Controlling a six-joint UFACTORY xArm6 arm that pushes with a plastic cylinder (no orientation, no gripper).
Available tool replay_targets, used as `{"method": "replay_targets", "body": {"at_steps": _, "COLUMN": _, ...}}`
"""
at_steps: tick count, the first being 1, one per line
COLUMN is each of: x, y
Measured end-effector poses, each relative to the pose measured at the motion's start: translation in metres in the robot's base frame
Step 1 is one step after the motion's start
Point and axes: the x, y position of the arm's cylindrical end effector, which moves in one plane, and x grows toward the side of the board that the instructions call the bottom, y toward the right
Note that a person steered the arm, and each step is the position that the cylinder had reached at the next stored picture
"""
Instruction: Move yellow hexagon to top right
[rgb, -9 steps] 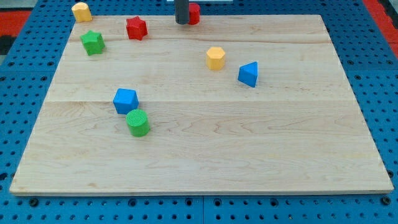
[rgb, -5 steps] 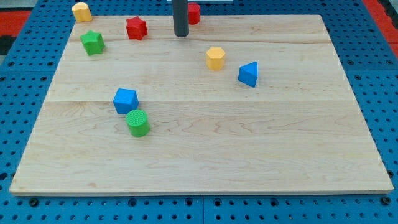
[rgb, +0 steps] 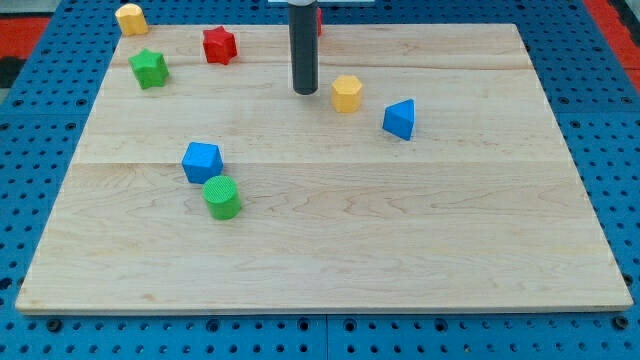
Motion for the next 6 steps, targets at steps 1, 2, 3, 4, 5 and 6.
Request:
{"method": "replay_targets", "body": {"at_steps": 1, "x": 0.019, "y": -0.003}}
{"method": "replay_targets", "body": {"at_steps": 2, "x": 0.070, "y": 0.011}}
{"method": "replay_targets", "body": {"at_steps": 3, "x": 0.074, "y": 0.021}}
{"method": "replay_targets", "body": {"at_steps": 4, "x": 0.070, "y": 0.021}}
{"method": "replay_targets", "body": {"at_steps": 5, "x": 0.058, "y": 0.021}}
{"method": "replay_targets", "body": {"at_steps": 6, "x": 0.046, "y": 0.029}}
